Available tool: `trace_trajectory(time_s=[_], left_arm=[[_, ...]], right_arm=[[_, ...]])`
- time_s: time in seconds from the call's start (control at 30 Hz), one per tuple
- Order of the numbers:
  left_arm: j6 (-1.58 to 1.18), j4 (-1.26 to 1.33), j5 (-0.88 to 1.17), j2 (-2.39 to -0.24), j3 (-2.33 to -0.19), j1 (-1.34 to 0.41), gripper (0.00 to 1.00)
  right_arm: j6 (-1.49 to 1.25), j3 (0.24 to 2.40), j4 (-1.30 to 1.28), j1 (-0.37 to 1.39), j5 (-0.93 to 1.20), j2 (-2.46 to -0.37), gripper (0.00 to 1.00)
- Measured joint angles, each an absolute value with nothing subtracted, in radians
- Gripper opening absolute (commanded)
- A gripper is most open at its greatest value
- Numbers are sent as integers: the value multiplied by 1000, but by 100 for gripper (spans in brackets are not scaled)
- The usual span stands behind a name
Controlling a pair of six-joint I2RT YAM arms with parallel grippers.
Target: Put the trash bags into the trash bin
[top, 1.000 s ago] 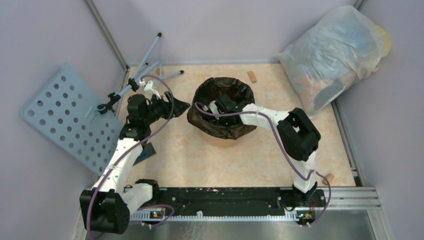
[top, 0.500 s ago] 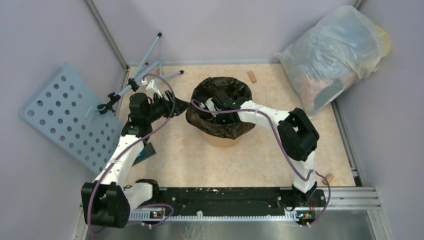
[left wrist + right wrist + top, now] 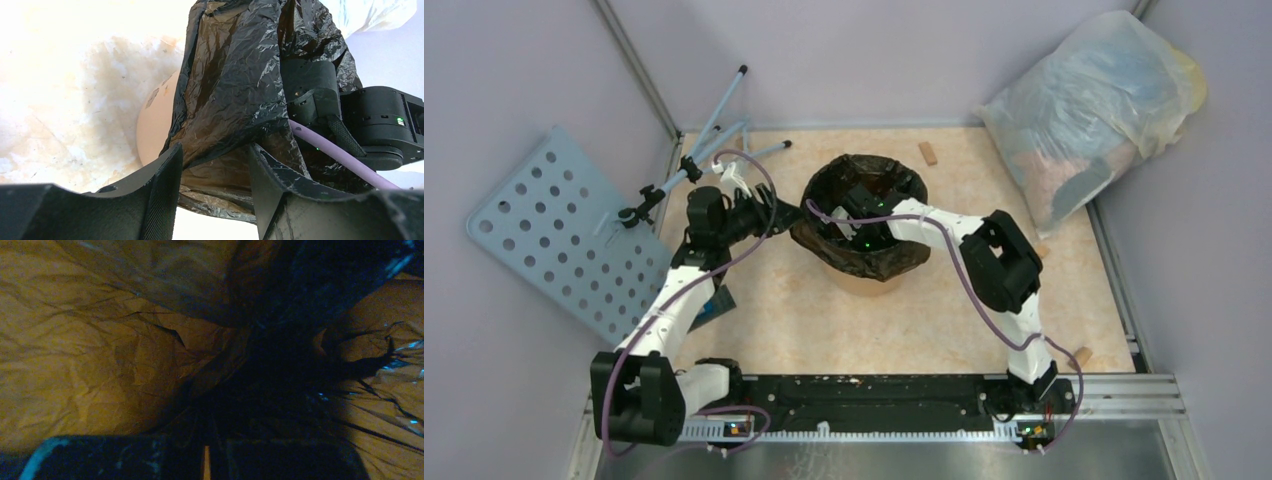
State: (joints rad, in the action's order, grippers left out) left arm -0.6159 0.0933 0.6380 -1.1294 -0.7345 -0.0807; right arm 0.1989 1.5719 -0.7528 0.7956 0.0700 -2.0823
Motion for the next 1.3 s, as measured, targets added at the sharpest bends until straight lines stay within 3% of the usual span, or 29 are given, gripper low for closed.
trace_trajectory(time_s=[0.27,0.7,1.03,1.3], left_arm=[[-624,106,641,-1131,-727,-81,62],[-630,109,650,-1131,-721,-81,61],[-630,112,651,-1162,-718,-82,61],[-598,60,614,-1146,-723,-83,74]], right_arm=[[200,1523,-695,796,69,-2063,0],[198,1479,-672,796,46,-2004,0],[186,1536,-701,801,30,-1865,7],[133,1579,-702,812,-43,-1701,13]])
